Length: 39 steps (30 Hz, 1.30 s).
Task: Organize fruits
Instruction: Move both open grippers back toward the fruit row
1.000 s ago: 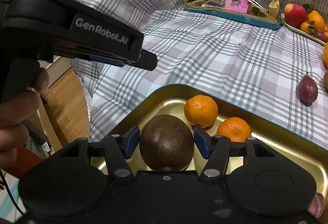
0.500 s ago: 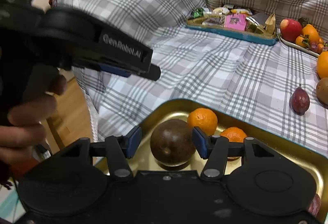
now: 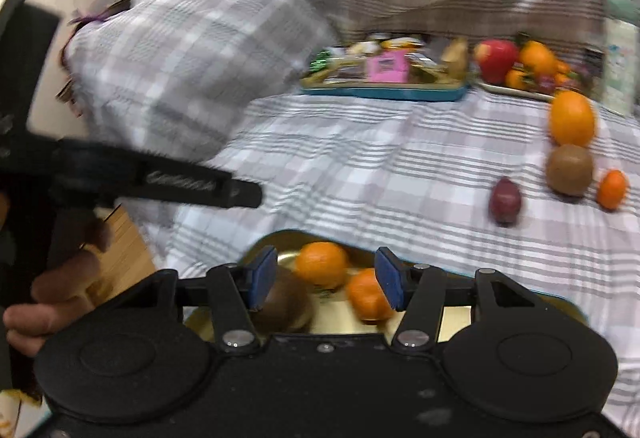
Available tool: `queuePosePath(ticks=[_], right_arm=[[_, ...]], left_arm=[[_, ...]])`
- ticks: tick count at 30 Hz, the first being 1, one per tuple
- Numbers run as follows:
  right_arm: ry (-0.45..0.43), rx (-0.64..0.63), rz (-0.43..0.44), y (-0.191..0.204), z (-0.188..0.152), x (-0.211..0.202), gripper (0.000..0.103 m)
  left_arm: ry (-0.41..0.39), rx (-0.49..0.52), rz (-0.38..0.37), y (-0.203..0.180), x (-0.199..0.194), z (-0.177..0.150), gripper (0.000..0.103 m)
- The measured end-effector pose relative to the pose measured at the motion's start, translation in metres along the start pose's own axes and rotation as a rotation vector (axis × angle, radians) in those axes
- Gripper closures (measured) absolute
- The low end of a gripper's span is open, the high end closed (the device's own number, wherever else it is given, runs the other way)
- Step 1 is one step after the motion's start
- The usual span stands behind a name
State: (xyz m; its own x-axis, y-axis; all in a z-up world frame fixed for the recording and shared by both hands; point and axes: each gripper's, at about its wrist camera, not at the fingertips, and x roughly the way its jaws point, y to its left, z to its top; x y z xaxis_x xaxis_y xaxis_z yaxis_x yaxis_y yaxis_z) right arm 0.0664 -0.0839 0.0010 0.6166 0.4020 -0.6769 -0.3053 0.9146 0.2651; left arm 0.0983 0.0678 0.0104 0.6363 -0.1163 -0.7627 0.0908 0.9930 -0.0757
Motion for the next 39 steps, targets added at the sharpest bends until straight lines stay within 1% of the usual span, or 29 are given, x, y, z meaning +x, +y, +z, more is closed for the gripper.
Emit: queuePosePath(ticks=[7,11,19,24,27,39], right_arm=[[-0.021,0.104,-0.132,-0.049,0.003,-0.011,0.046],[-0.039,0.154,-0.187,-0.076,0.001,-0.019,0.046],[-0.061,0.254,-0.280,-0.128,0.003,-0.031,0.046],[-0.064,0.285,-0.320,-0.150,0.008,-0.029,0.046],[-0.065,0.302,-0.329,-0.160,0.010,-0.028,0.046],[-0.043,0.336,-0.363,-0.186,0.016,-0.014,0.046]], left_arm=[[0.005,0.090,-0.021,-0.042,0.007,0.003,0.053],[0.007,0.126,-0.033,-0.066,0.013,0.006,0.053],[0.006,0.165,-0.049,-0.104,0.030,0.012,0.053],[0.016,0.185,-0.055,-0.121,0.042,0.015,0.053],[0.027,0.191,-0.062,-0.128,0.049,0.016,0.053],[0.064,0.205,-0.095,-0.147,0.076,0.020,0.053]])
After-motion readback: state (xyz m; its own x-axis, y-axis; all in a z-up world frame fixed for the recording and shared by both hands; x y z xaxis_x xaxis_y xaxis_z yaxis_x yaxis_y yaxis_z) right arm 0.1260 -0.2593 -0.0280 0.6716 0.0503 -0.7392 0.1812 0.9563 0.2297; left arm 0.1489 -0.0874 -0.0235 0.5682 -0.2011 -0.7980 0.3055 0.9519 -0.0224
